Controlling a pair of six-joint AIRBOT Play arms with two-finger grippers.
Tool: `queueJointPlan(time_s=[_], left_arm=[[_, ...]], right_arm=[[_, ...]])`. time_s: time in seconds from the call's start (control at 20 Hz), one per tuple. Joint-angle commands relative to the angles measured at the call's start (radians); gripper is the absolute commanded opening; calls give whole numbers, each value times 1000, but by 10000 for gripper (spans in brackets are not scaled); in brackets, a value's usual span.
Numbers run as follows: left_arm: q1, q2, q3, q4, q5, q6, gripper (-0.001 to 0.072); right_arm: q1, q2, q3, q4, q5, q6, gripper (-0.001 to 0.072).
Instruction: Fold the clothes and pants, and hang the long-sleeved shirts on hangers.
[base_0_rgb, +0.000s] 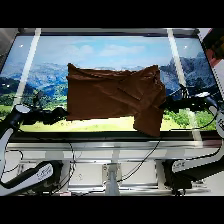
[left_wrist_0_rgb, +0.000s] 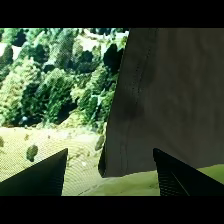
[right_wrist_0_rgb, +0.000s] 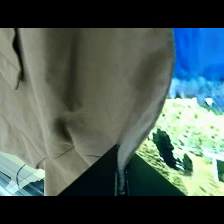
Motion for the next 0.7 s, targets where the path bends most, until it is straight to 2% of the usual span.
queueJointPlan(time_s=[0.0,0.3,0.4,0.45,0.5,0.6,0.65], left_arm=[[0,-9,1,-10,-5,26,624],[-43,-106,1,-70,-58,27,621],[-49,-133,1,-77,-53,57,617],[-49,-139,1,-78,-43,73,560],[-49,-138,1,-77,-26,80,538],[-49,-138,1,-81,6,82,531],[-49,-138,1,-85,18,82,473]], right_arm=[[1,0,2,3,6,0,13],[1,0,1,3,9,0,14],[1,0,2,3,13,0,14],[1,0,2,3,16,0,14],[1,0,2,3,19,0,14],[1,0,1,3,24,-7,14],[1,0,2,3,24,-7,14]])
